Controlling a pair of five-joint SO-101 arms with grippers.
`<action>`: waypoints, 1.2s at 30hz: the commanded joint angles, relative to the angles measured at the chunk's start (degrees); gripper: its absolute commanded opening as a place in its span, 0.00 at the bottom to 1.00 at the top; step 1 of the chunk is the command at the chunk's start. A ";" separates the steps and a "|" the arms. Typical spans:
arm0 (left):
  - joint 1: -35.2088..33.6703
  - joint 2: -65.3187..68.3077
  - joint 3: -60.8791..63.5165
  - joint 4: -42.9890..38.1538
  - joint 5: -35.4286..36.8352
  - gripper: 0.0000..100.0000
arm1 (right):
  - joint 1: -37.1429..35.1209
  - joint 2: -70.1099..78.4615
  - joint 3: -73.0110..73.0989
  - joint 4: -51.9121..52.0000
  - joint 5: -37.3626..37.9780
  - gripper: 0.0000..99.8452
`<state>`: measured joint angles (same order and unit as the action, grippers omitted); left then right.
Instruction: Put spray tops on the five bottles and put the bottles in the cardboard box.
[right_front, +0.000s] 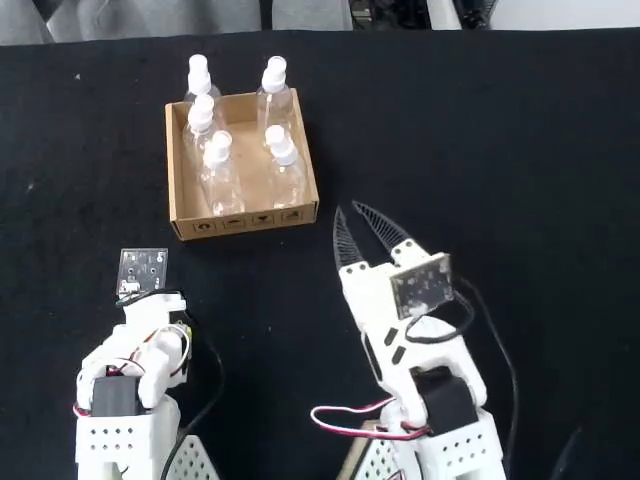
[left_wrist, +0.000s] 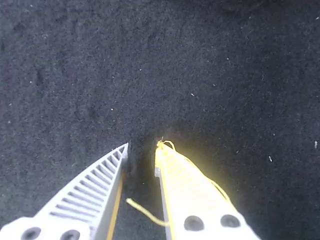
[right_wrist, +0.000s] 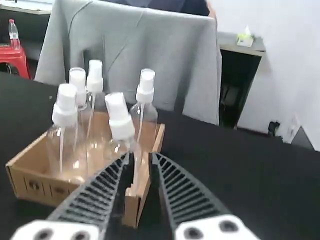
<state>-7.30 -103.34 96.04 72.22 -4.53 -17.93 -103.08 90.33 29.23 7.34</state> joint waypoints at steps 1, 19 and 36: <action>-0.22 -0.44 1.45 0.35 -0.44 0.08 | 1.76 -5.58 1.98 -0.35 0.70 0.01; -0.22 -0.44 1.45 0.35 -0.44 0.08 | 1.76 -5.58 6.11 3.25 0.53 0.01; -0.22 -0.44 1.45 0.35 -0.44 0.08 | 1.76 -5.58 6.11 19.52 0.62 0.01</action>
<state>-7.30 -103.34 96.04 72.22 -4.53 -17.93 -103.08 96.75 46.46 7.34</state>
